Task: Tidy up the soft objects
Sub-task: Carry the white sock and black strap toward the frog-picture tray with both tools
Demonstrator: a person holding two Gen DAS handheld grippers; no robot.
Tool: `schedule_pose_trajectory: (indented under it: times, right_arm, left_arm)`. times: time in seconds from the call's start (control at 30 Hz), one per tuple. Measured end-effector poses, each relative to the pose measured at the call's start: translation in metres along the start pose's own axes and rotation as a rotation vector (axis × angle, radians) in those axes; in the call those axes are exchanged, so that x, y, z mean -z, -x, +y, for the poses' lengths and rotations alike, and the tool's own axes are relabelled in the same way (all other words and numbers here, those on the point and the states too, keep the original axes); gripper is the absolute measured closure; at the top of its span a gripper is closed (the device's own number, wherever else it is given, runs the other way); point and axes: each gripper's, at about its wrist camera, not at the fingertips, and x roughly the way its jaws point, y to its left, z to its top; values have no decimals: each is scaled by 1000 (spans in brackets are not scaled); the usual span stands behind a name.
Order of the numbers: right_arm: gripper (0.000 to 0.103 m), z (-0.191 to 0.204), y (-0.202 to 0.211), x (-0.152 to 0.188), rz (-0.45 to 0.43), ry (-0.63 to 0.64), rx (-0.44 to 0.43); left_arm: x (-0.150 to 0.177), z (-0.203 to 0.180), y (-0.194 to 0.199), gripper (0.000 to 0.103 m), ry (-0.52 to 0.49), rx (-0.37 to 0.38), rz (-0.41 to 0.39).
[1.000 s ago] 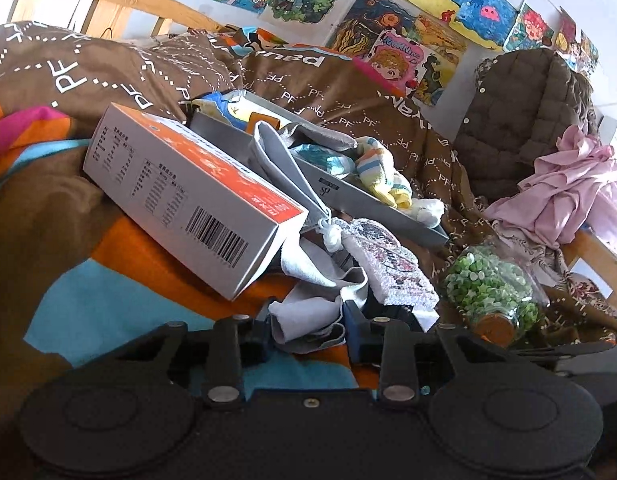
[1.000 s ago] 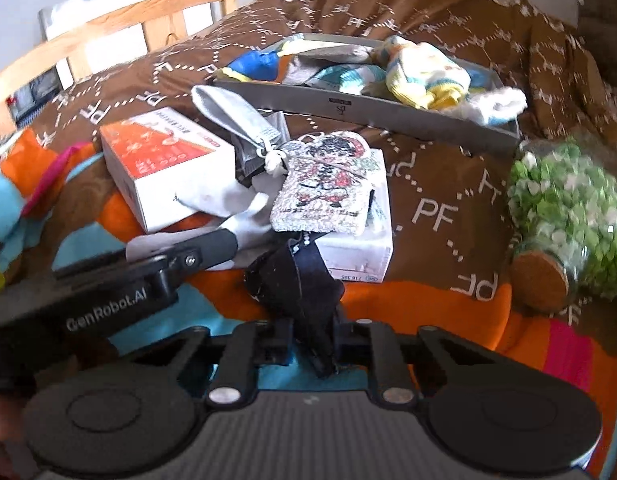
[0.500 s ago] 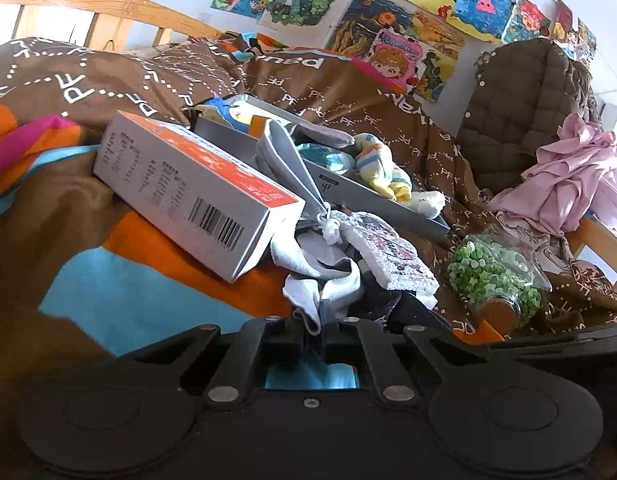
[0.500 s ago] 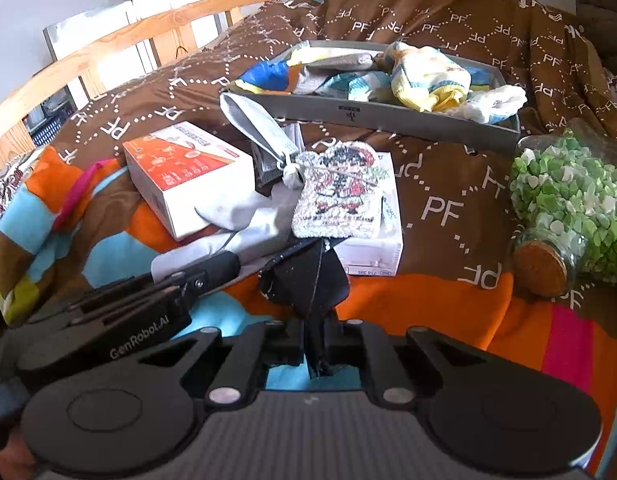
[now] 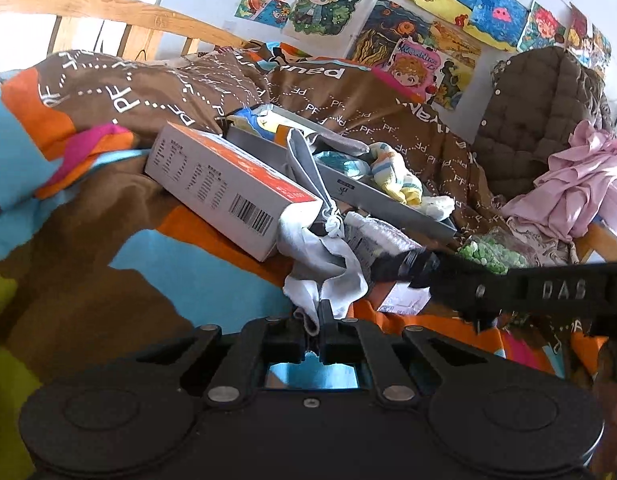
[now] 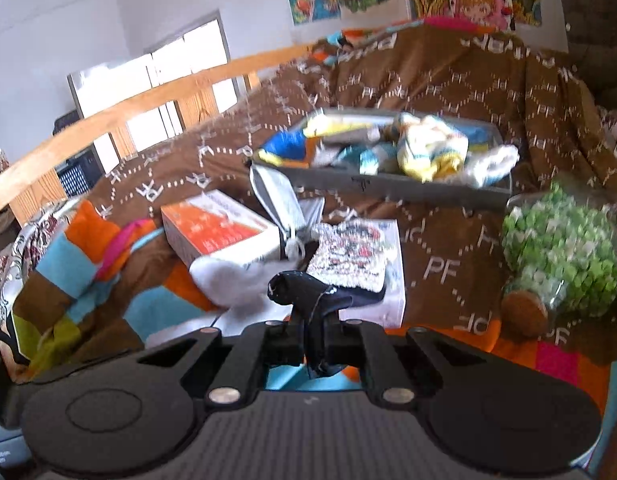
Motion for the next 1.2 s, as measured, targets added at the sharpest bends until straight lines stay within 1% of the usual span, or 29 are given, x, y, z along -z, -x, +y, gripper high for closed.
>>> schedule_pose_trajectory:
  times: [0.2, 0.4, 0.6, 0.73, 0.8, 0.9, 1.07, 1.2]
  right_arm:
    - [94, 7, 15, -2, -106, 48, -8]
    - [94, 21, 26, -2, -208, 128, 3]
    - [94, 21, 36, -5, -289, 131, 24]
    - [94, 14, 40, -7, -329, 101, 42]
    - [94, 11, 43, -8, -349, 90, 58]
    - [94, 7, 47, -8, -376, 77, 91]
    - [94, 0, 48, -12, -417, 77, 156]
    - [94, -8, 31, -28, -460, 78, 191]
  left_arm:
    - [-11, -7, 14, 98, -59, -42, 51]
    - [-34, -13, 29, 99, -134, -65, 16]
    - [-68, -24, 38, 99, -249, -30, -2]
    - [-91, -42, 48, 99, -401, 11, -12]
    - [-102, -51, 53, 99, -453, 35, -21]
    - [-116, -63, 54, 99, -482, 59, -28]
    - [-132, -76, 44, 99, -481, 90, -52]
    - [-143, -82, 27, 99, -489, 105, -65]
